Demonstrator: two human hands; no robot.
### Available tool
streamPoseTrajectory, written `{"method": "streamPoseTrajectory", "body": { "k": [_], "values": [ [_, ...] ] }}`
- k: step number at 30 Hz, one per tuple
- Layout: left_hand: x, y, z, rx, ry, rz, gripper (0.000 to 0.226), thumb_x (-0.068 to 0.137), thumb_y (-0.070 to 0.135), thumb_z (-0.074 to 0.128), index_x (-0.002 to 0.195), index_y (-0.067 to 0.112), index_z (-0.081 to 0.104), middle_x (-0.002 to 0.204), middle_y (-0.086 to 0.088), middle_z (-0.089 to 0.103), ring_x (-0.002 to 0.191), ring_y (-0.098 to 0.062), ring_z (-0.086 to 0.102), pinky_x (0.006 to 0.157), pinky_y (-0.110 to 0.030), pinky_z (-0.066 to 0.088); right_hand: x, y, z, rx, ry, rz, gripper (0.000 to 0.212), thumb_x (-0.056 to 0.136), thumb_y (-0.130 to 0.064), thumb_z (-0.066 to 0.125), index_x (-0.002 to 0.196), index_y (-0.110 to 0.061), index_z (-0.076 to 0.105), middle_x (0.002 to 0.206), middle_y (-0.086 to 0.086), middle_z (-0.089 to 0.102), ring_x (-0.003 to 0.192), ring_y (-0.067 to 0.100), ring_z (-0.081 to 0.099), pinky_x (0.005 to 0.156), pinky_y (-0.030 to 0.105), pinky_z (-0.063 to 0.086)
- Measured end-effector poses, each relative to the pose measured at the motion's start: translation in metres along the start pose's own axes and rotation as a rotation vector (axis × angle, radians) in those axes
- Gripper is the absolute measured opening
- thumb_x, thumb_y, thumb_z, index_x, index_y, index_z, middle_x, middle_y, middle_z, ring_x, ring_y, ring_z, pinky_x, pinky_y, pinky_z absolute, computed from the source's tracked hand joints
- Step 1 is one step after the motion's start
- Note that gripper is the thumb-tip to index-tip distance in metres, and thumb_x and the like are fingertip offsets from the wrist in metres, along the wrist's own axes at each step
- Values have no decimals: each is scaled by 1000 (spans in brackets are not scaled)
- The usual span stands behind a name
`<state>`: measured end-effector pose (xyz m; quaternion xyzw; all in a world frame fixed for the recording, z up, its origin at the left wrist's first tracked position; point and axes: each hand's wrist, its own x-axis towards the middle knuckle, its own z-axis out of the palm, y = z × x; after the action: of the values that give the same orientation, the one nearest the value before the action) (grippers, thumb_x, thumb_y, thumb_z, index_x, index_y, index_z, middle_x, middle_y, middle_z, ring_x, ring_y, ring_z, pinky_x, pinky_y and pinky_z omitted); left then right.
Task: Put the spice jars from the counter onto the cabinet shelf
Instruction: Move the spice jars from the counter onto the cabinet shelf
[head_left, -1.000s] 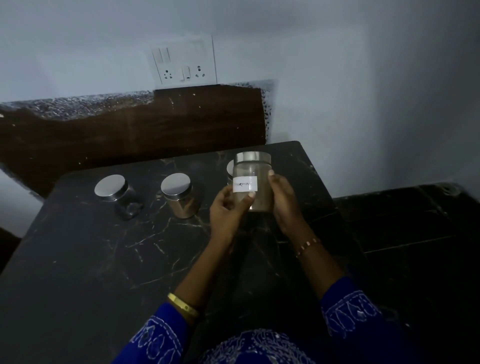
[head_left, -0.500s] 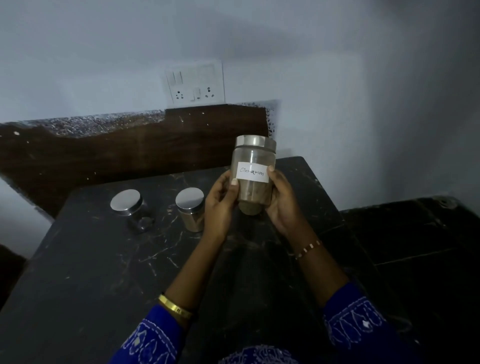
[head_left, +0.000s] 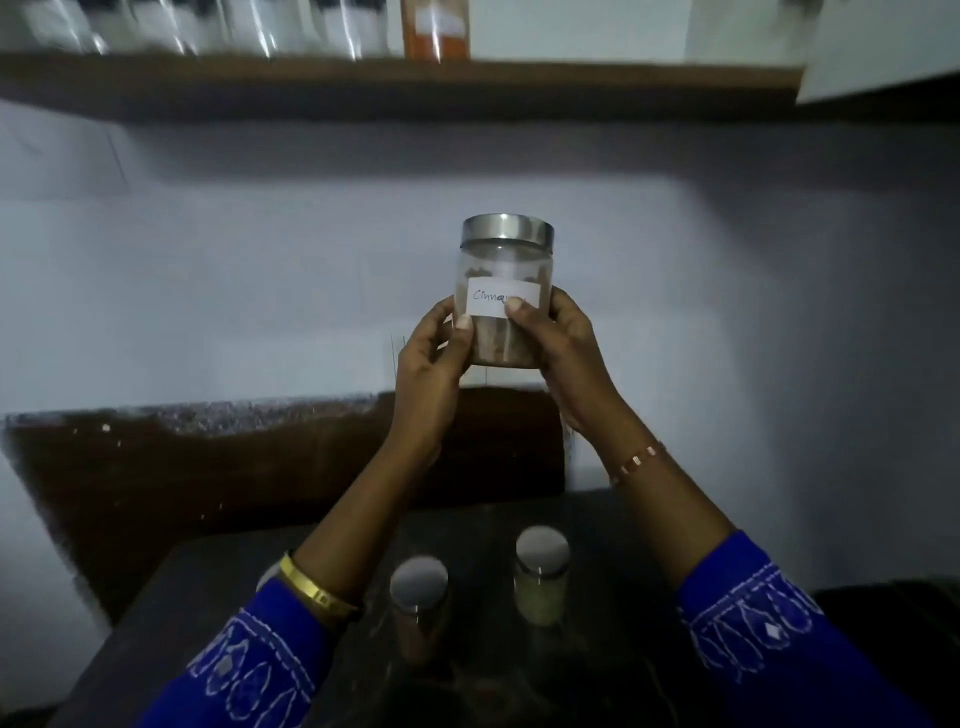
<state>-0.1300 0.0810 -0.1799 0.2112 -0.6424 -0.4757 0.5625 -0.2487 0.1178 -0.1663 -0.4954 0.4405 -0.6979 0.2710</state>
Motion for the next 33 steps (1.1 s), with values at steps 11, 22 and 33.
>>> {"method": "streamPoseTrajectory", "body": {
  "k": [11, 22, 33],
  "values": [
    [116, 90, 5, 142, -8, 326, 42, 97, 25, 41, 138, 15, 41, 134, -6, 54, 119, -18, 54, 101, -35, 47, 103, -110, 13, -152, 21, -284, 51, 86, -24, 63, 132, -12, 43, 127, 8, 59, 112, 22, 59, 93, 40, 53],
    [223, 152, 25, 301, 9, 396, 37, 94, 13, 46, 131, 9, 50, 121, -11, 61, 106, -21, 61, 88, -29, 53, 194, -179, 13, -331, 27, -447, 47, 86, -18, 64, 129, -11, 47, 95, -1, 58, 95, 19, 59, 70, 19, 50],
    [277, 131, 45, 594, -22, 313, 45, 89, 17, 56, 132, 15, 42, 117, -14, 62, 108, -29, 59, 93, -38, 48, 249, -160, -2, -634, 63, -373, 41, 94, -25, 52, 131, -7, 45, 130, 13, 55, 119, 29, 53, 101, 39, 43]
  ]
}}
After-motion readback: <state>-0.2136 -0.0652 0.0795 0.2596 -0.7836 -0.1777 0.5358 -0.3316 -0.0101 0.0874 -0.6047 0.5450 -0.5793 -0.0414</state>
